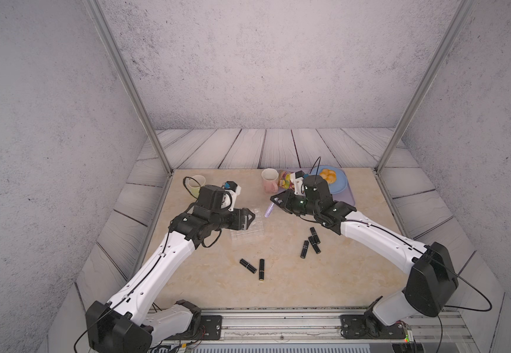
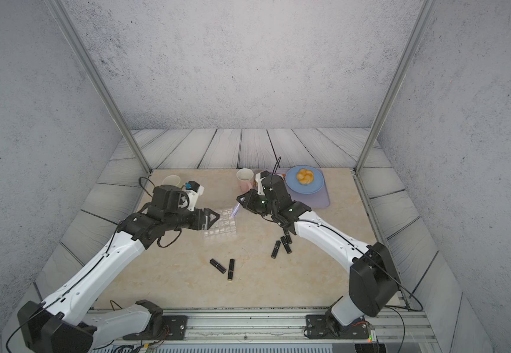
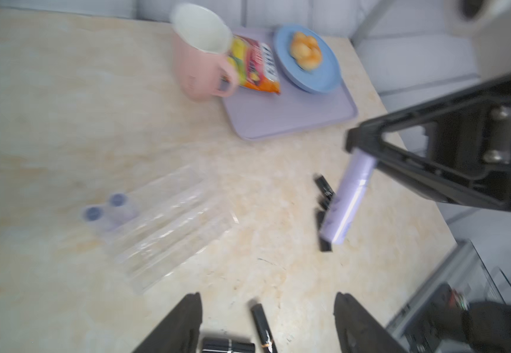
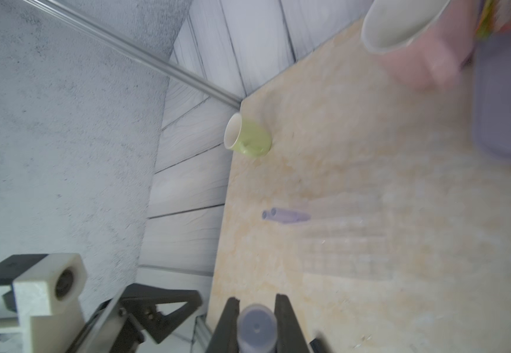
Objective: Arrange the lipsticks in the organizer
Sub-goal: Pick up the lipstick at the center of the board, then place the lipstick in the storage box.
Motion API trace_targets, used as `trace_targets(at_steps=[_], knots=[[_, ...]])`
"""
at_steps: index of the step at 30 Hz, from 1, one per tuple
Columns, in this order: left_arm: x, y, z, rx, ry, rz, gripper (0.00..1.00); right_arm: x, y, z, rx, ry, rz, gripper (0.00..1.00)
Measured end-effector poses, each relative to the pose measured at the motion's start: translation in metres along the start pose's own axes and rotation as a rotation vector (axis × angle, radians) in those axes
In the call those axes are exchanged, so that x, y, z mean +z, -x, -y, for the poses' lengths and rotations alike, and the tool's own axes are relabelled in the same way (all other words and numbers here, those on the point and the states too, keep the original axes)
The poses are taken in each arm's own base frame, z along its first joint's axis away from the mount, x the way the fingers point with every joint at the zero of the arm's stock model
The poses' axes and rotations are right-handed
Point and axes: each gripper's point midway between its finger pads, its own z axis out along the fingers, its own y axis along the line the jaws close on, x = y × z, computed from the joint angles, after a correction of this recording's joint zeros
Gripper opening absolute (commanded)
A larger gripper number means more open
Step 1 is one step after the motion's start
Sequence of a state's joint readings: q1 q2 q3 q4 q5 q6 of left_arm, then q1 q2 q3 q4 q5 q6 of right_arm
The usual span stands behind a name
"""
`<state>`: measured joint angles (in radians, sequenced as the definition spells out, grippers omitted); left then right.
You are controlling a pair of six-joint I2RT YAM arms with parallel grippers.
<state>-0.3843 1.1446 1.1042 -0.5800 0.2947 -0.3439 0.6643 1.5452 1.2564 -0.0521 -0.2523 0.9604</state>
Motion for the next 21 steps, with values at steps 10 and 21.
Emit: trace_targets(at_steps=[10, 21], knots=[[-0.019, -0.011, -0.141, -0.405, 0.408, 0.051, 0.7, 0.097, -0.016, 0.018, -0.453, -0.16, 0.208, 0.02], [-0.01, -0.021, -0.147, -0.473, 0.392, 0.045, 0.7, 0.16, -0.036, 0.007, -0.642, -0.181, 0.217, 0.0]])
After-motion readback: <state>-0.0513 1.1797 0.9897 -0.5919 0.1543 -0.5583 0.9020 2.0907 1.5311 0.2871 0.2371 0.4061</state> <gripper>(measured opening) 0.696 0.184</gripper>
